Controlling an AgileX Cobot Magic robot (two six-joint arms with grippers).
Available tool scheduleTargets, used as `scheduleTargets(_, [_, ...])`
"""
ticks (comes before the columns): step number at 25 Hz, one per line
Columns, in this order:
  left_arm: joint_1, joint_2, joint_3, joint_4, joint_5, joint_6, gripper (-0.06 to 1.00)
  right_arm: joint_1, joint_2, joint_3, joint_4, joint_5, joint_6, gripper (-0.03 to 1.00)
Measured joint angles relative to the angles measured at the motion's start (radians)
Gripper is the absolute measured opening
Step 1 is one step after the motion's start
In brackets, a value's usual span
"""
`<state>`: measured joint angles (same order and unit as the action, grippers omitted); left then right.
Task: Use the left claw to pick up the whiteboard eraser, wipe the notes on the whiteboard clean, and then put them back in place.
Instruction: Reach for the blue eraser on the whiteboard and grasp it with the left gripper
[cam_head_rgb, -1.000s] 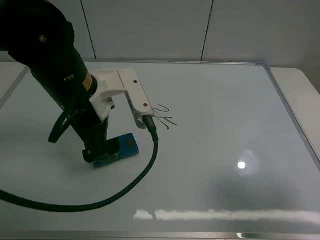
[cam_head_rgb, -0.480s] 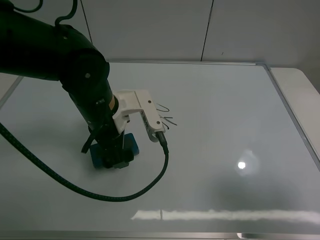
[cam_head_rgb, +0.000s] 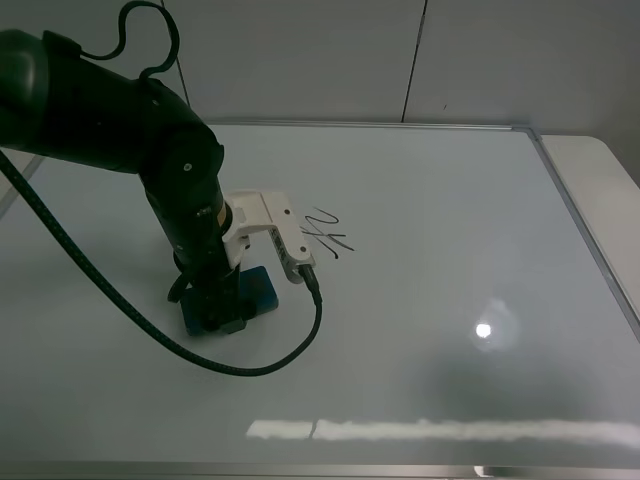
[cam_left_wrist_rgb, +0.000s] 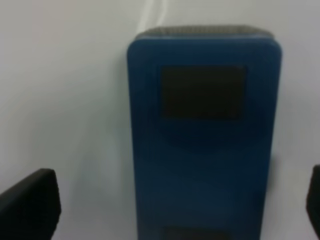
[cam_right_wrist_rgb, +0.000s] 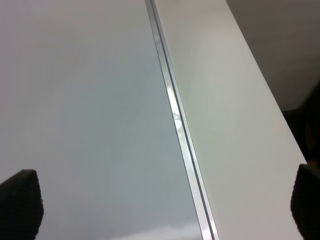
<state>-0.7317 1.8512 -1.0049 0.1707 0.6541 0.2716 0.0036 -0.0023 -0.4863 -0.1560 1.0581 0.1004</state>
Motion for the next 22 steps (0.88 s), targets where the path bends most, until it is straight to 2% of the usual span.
scheduleTargets(5, [0.0,0.023,0.018,-0.003,-0.047,0.0,0.99,0.0,0.0,0.0,0.0,0.0,0.0,0.99])
scheduleTargets(14, [0.0,0.024,0.027,-0.005,-0.059,-0.002,0.97,0.0,0.0,0.0,0.0,0.0,0.0,0.99])
scheduleTargets(17, [0.0,0.024,0.027,-0.006,-0.06,-0.007,0.87,0.0,0.0,0.0,0.0,0.0,0.0,0.99])
scheduleTargets(19, [0.0,0.024,0.027,-0.008,-0.06,-0.007,0.69,0.0,0.0,0.0,0.0,0.0,0.0,0.99])
scheduleTargets(20, [0.0,0.024,0.027,-0.009,-0.06,-0.008,0.54,0.0,0.0,0.0,0.0,0.0,0.0,0.99])
scheduleTargets(22, [0.0,0.024,0.027,-0.013,-0.06,-0.008,0.55,0.0,0.0,0.0,0.0,0.0,0.0,0.99])
